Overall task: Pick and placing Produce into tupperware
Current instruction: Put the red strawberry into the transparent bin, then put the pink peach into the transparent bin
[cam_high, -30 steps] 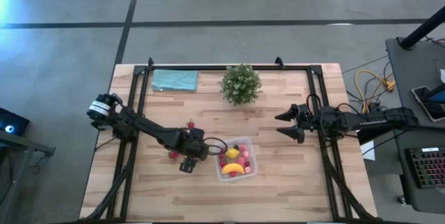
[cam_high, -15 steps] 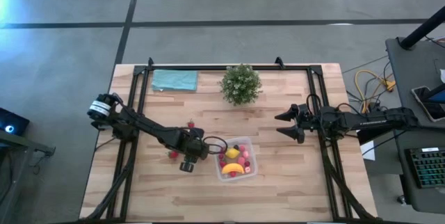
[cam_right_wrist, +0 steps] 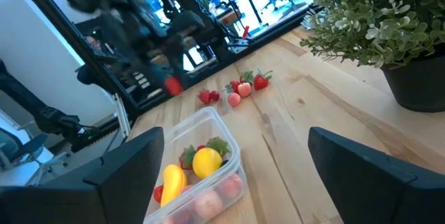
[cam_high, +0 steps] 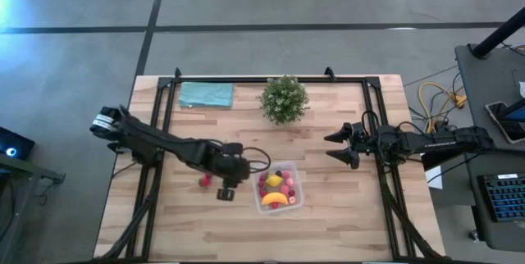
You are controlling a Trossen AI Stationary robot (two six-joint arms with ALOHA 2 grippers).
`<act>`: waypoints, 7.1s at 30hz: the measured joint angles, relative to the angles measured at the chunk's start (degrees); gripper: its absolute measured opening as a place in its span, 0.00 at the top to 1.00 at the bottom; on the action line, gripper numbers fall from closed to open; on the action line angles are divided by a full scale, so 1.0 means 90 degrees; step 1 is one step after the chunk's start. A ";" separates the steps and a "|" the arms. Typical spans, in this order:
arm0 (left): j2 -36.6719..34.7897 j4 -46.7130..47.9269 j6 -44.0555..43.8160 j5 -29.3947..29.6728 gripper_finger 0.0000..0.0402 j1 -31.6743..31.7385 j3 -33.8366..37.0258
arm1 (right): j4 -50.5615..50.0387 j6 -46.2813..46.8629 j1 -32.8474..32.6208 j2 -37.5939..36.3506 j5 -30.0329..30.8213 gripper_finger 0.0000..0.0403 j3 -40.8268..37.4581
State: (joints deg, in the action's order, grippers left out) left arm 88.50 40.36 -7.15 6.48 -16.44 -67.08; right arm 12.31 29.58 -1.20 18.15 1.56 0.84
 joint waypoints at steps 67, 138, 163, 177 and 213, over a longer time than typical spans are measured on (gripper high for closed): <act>0.0054 0.0411 -0.4911 -0.0732 0.41 0.2982 0.1336 | -0.0002 0.0000 -0.0002 0.0083 -0.0002 0.15 0.0002; -0.0025 -0.3299 -0.1928 -0.1249 0.69 0.1040 0.0530 | -0.0002 0.0000 -0.0002 0.0082 -0.0002 0.14 0.0002; 0.0622 0.2409 -0.1867 -0.0773 0.43 0.0802 -0.1081 | 0.0000 0.0000 -0.0002 0.0085 -0.0001 0.14 0.0002; 0.0071 0.0954 0.2161 -0.0264 0.43 0.0599 0.1013 | -0.0002 0.0000 -0.0001 0.0083 -0.0002 0.14 0.0002; 0.0181 -0.0830 0.2866 0.0172 0.43 0.0963 0.1934 | 0.0000 0.0000 -0.0001 0.0083 -0.0002 0.13 0.0002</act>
State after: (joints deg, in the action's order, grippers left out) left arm 90.13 32.89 18.65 8.03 -7.78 -49.67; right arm 12.32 29.58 -1.20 18.90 1.54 0.86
